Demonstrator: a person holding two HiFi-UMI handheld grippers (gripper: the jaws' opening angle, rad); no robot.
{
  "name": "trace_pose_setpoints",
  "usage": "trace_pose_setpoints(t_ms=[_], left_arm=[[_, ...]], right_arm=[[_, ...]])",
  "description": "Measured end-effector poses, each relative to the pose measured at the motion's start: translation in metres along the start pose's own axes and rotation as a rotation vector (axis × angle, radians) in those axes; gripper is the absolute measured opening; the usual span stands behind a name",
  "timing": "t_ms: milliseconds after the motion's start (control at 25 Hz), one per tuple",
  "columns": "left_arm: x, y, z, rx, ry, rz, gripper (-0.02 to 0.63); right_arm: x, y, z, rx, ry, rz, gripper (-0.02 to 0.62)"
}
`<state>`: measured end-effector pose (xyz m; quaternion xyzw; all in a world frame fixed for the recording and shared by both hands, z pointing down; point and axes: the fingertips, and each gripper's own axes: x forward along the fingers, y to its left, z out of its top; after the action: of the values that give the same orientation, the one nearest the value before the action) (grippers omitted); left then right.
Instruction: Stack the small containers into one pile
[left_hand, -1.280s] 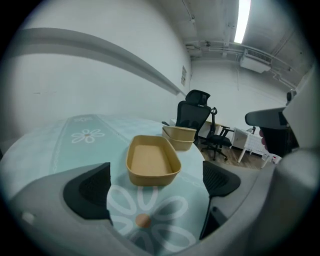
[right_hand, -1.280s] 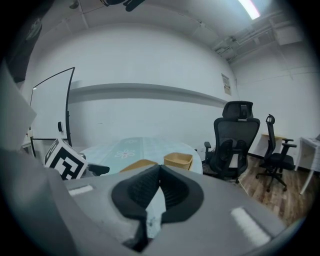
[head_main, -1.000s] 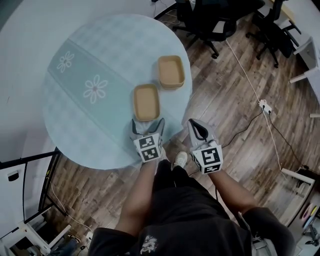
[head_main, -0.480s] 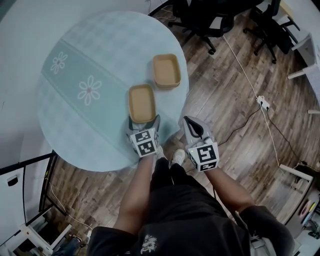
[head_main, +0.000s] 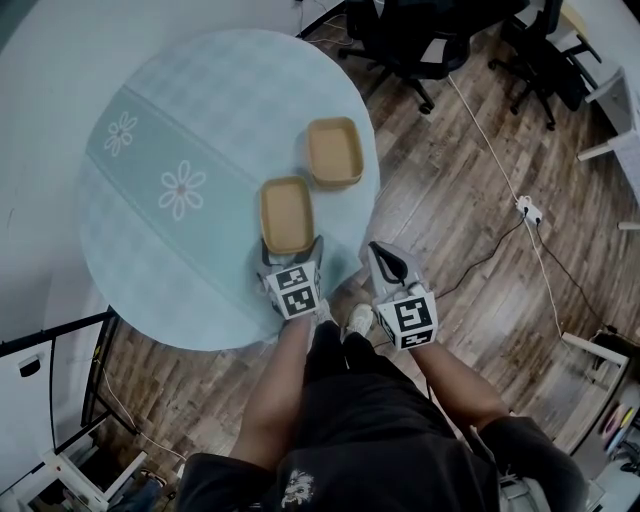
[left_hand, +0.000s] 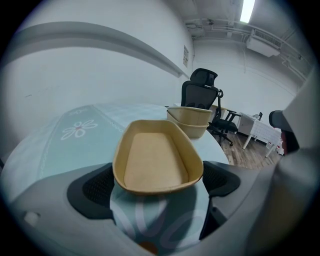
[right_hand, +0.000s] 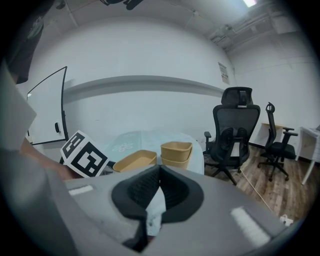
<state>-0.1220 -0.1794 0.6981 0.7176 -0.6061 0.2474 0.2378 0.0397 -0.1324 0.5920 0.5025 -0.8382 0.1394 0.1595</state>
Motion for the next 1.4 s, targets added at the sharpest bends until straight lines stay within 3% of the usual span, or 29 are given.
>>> trace_pose_setpoints(t_ms=[1040,1400], left_arm=[[-0.035,0.015,0.024,-0.017,-0.148,0.009,0.494],[-0.058,0.023,0.049,-0.024,-0.211,-0.009,0.492]], right_arm=[[-0.006,0.016,0.008,-0.017,-0.019,0.009,0.002],[-0.006,0.026,0.030,-0.025,-0.058,-0.011,0.002]])
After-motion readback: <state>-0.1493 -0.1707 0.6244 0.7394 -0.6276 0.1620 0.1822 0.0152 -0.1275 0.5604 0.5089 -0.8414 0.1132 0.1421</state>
